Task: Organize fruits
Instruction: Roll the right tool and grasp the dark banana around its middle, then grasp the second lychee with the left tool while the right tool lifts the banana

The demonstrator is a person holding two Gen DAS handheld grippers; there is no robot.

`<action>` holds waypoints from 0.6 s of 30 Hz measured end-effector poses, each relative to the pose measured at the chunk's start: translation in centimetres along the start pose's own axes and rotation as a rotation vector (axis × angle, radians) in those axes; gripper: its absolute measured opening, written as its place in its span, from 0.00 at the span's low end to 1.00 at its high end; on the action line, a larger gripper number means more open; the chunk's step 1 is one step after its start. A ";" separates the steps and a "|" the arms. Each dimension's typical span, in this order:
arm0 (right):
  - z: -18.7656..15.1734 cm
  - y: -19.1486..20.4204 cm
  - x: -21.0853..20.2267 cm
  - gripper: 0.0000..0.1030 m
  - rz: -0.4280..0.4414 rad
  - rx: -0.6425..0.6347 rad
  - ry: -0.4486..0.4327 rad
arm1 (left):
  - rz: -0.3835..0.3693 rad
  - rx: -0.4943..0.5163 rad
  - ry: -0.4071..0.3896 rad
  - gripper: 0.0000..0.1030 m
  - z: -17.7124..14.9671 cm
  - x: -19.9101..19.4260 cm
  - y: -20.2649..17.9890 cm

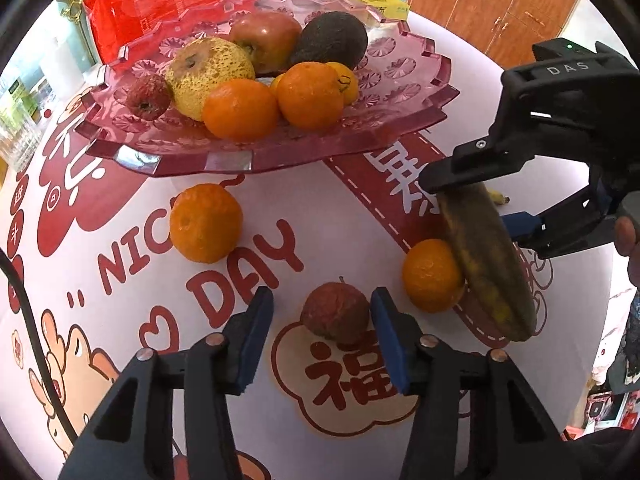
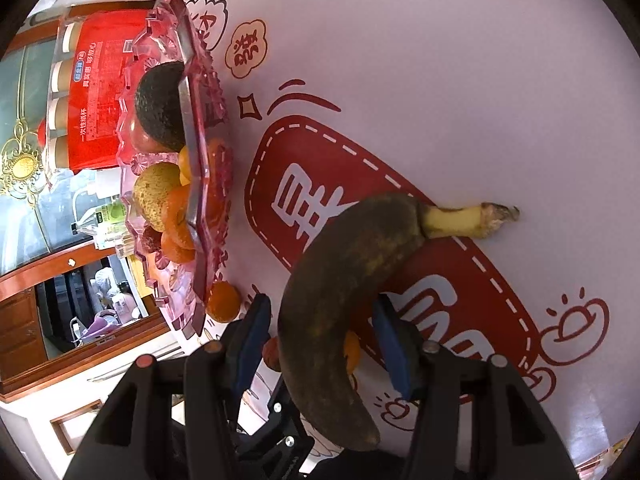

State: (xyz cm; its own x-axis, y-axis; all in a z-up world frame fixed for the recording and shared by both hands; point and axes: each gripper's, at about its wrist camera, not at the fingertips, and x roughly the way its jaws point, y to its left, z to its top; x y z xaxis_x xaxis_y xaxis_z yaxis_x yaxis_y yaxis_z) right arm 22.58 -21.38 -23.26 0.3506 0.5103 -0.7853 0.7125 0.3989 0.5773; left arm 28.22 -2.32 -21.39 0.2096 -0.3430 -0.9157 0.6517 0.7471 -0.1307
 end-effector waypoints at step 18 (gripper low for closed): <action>-0.9 0.7 -1.9 0.32 -0.009 -0.084 -0.041 | -0.049 -0.011 -0.024 0.28 -0.3 -1.2 -0.5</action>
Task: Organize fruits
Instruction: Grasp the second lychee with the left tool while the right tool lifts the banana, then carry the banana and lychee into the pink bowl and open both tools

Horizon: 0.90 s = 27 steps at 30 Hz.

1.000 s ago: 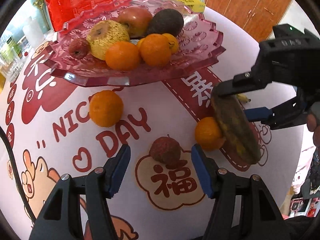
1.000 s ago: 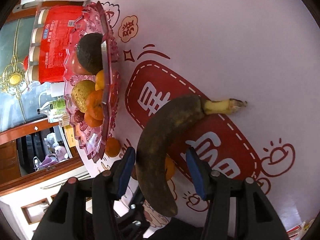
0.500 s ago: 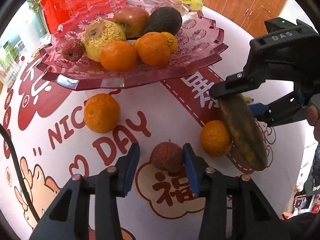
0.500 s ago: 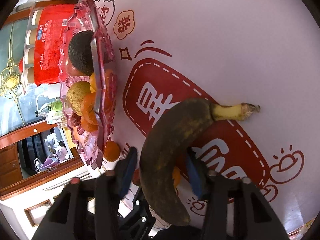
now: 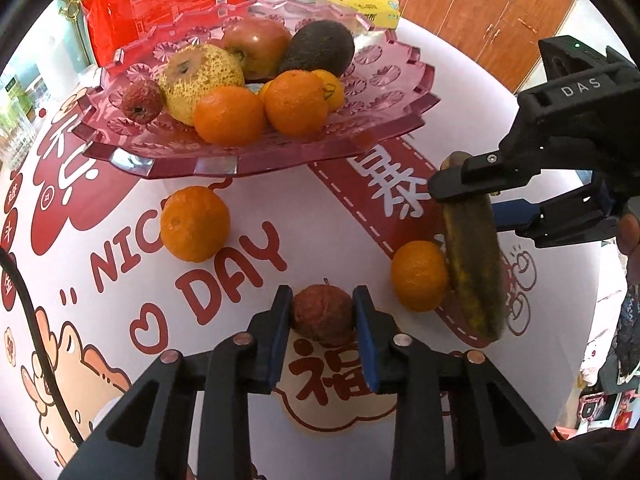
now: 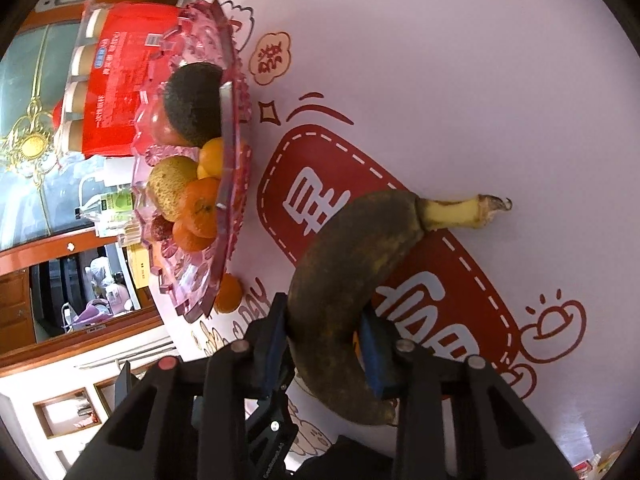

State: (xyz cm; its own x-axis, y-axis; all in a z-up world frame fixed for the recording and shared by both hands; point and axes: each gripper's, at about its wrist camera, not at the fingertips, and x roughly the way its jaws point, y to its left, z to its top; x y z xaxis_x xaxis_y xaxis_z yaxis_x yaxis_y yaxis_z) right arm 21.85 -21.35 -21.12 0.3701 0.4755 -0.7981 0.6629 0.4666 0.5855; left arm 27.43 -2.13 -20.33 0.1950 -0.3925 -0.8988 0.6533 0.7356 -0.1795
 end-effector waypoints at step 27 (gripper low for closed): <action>-1.7 7.3 -9.4 0.31 0.119 -0.343 -0.114 | 0.000 -0.226 -0.340 0.28 1.8 -12.7 -0.2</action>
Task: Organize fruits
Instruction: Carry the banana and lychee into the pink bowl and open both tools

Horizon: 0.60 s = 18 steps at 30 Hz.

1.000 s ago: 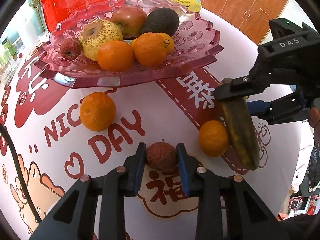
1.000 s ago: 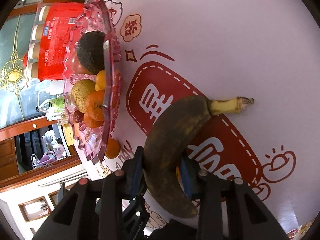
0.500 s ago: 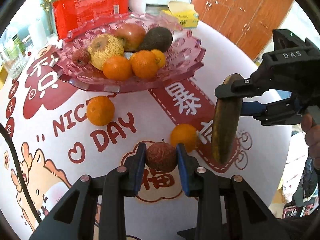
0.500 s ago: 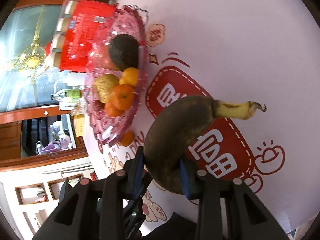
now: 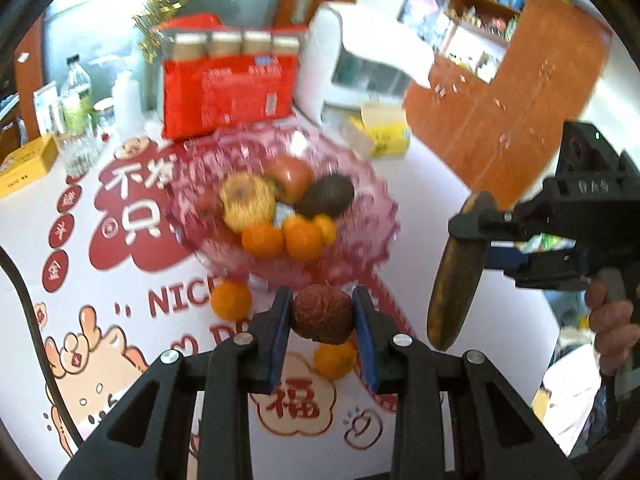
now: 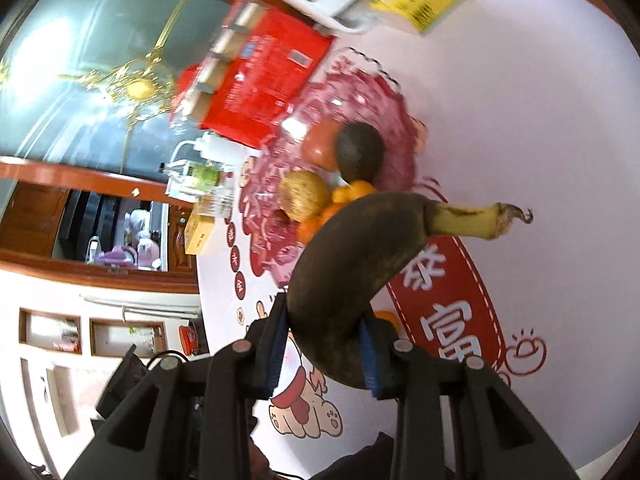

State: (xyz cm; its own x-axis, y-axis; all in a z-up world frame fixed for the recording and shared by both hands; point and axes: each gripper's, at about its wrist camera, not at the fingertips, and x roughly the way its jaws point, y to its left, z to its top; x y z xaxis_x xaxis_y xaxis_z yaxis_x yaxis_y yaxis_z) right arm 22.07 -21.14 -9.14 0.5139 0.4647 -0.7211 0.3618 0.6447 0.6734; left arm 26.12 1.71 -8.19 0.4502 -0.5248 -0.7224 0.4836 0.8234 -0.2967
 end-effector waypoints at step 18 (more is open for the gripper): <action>7.6 3.8 0.8 0.31 -0.025 -0.186 0.012 | 0.133 -0.120 -0.157 0.28 5.7 -0.1 3.4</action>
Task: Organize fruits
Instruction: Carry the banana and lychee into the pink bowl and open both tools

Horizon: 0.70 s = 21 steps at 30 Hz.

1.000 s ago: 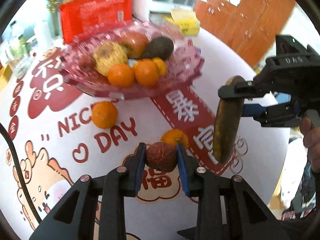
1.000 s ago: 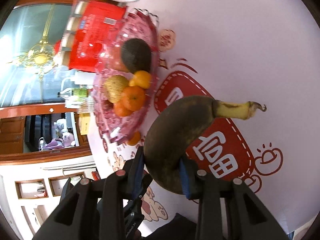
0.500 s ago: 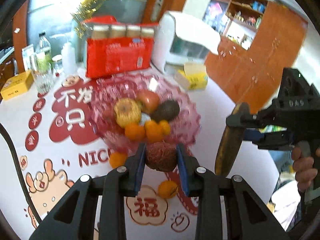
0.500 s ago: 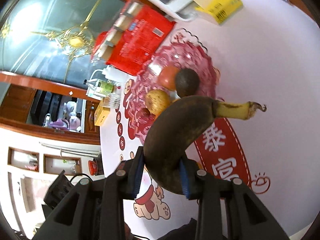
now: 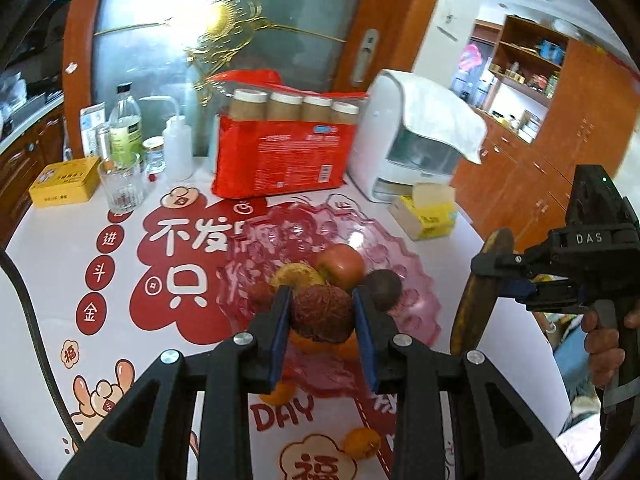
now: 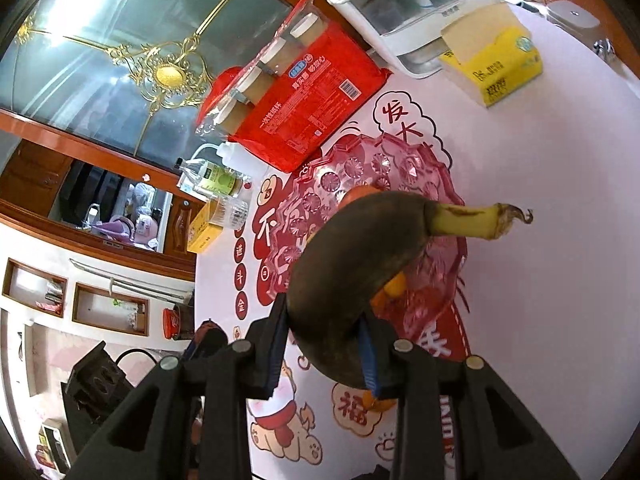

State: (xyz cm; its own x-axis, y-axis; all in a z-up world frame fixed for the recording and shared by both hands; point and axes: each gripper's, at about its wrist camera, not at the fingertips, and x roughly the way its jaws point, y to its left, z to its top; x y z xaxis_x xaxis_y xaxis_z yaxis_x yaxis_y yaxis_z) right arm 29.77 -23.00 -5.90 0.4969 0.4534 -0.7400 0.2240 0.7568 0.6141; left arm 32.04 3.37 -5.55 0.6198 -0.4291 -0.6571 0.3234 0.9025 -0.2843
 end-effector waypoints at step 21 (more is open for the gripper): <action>2.7 -0.9 9.9 0.31 -0.118 -0.084 0.152 | 0.012 -0.057 0.164 0.28 -1.8 8.4 1.8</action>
State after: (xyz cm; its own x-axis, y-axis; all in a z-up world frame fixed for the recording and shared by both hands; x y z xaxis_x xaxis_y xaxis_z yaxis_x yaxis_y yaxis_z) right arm 36.71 -20.49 -13.05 0.3378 0.4201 -0.8423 0.1995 0.8426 0.5002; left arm 36.54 1.43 -12.78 0.4970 -0.4112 -0.7641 0.2730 0.9100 -0.3122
